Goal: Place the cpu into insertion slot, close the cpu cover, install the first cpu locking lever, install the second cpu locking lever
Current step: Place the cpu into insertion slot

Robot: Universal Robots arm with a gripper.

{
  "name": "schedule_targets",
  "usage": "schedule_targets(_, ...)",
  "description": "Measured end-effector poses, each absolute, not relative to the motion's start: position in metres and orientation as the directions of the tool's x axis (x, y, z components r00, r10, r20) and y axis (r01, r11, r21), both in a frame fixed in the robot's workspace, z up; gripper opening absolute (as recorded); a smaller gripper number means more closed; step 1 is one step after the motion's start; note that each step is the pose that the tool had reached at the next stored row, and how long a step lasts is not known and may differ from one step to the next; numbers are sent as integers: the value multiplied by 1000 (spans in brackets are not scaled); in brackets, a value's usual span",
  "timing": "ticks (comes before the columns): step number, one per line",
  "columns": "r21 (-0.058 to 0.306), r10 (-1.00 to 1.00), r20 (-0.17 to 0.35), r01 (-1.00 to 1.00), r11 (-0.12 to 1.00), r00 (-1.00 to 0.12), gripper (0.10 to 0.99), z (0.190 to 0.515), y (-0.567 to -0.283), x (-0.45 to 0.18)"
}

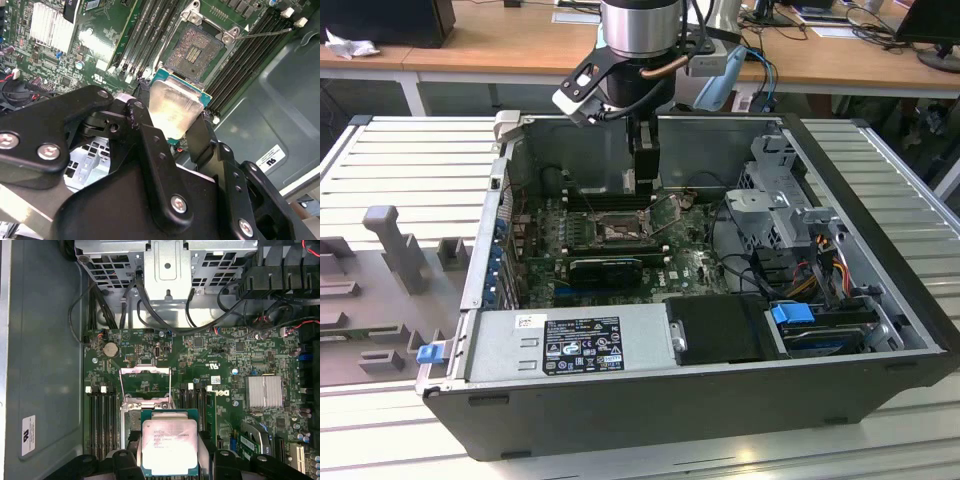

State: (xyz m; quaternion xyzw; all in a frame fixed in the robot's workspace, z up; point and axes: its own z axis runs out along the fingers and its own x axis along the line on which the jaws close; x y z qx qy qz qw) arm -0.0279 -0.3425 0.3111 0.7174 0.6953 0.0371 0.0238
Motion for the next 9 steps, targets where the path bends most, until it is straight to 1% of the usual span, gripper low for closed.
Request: schedule_targets(9, 86, 999, 20, 996, -32, 31, 533, 307, -343, -28)
